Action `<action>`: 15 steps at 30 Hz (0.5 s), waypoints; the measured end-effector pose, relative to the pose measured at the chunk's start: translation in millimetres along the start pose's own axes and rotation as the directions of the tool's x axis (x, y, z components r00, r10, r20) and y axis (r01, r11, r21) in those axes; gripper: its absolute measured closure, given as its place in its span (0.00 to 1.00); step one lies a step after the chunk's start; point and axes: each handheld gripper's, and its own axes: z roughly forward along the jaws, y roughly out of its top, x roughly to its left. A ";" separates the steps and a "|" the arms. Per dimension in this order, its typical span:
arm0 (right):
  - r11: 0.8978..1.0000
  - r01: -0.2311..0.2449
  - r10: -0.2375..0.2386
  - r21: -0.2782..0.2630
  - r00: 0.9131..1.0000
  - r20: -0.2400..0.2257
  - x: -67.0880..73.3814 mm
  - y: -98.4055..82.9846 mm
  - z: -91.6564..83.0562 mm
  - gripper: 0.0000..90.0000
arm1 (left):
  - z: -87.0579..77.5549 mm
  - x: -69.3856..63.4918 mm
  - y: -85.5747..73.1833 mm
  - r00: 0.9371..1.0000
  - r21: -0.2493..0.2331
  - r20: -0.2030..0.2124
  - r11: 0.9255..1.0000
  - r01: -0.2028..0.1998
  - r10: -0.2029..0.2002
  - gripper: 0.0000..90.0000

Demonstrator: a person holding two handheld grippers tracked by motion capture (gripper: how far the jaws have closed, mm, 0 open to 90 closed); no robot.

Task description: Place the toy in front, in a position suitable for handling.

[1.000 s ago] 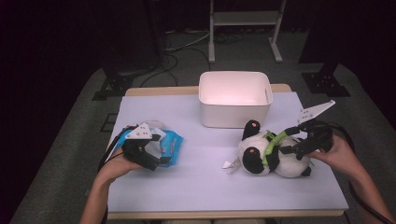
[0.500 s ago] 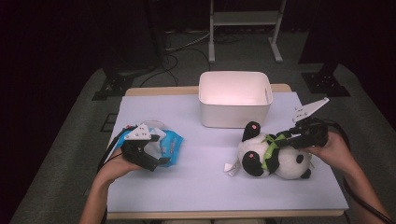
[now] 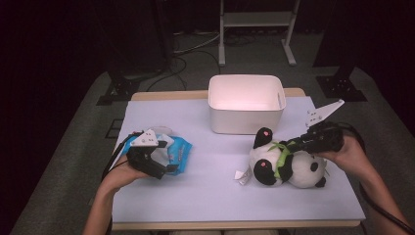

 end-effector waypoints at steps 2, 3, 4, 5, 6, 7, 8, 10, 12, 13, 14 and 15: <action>1.000 0.005 -0.005 -0.007 1.000 -0.007 1.3 3.1 0.4 0.85 | -0.2 0.0 0.4 1.000 0.000 0.000 1.000 0.001 -0.001 0.06; 1.000 0.015 -0.015 -0.012 1.000 0.000 3.5 6.9 1.0 0.85 | -0.5 -0.3 0.7 1.000 0.000 0.000 1.000 0.000 0.000 0.06; 1.000 0.015 -0.015 -0.012 1.000 0.000 3.5 6.9 1.0 0.85 | -0.5 -0.3 0.7 1.000 0.000 0.000 1.000 0.000 0.000 0.06; 1.000 0.011 -0.011 -0.024 1.000 0.000 5.1 11.2 1.7 0.85 | -1.1 -0.4 1.0 1.000 -0.004 -0.001 1.000 -0.001 0.001 0.06; 0.999 0.019 -0.019 -0.028 1.000 0.003 6.3 13.7 2.5 0.85 | -1.1 -0.4 1.0 1.000 -0.004 -0.001 1.000 -0.001 0.001 0.06; 0.999 0.027 -0.027 -0.035 1.000 0.003 7.5 16.2 3.3 0.85 | -1.8 -0.3 1.0 1.000 -0.004 0.000 1.000 -0.004 0.004 0.06; 0.999 0.027 -0.027 -0.038 1.000 0.001 8.2 18.3 3.8 0.85 | -1.8 -0.3 1.0 1.000 -0.004 0.000 1.000 -0.004 0.004 0.06; 0.998 0.041 -0.041 -0.048 0.999 0.001 11.0 24.0 5.7 0.85 | -3.2 -0.1 0.4 1.000 -0.005 -0.004 1.000 0.000 0.000 0.06; 0.998 0.042 -0.042 -0.053 0.999 -0.004 12.1 27.0 7.1 0.85 | -3.7 0.1 0.0 1.000 -0.006 -0.005 1.000 0.000 0.000 0.06; 0.997 0.059 -0.060 -0.056 0.998 -0.012 14.6 34.3 11.1 0.85 | -4.6 0.5 -0.8 1.000 -0.007 -0.006 1.000 0.000 0.000 0.06; 0.997 0.059 -0.060 -0.056 0.998 -0.015 15.8 36.8 12.5 0.85 | -5.2 0.6 -1.3 1.000 -0.007 -0.007 1.000 0.001 -0.001 0.06; 0.997 0.060 -0.061 -0.057 0.998 -0.021 17.1 40.2 14.8 0.85 | -5.7 0.7 -1.8 1.000 -0.008 -0.009 1.000 0.003 -0.003 0.06</action>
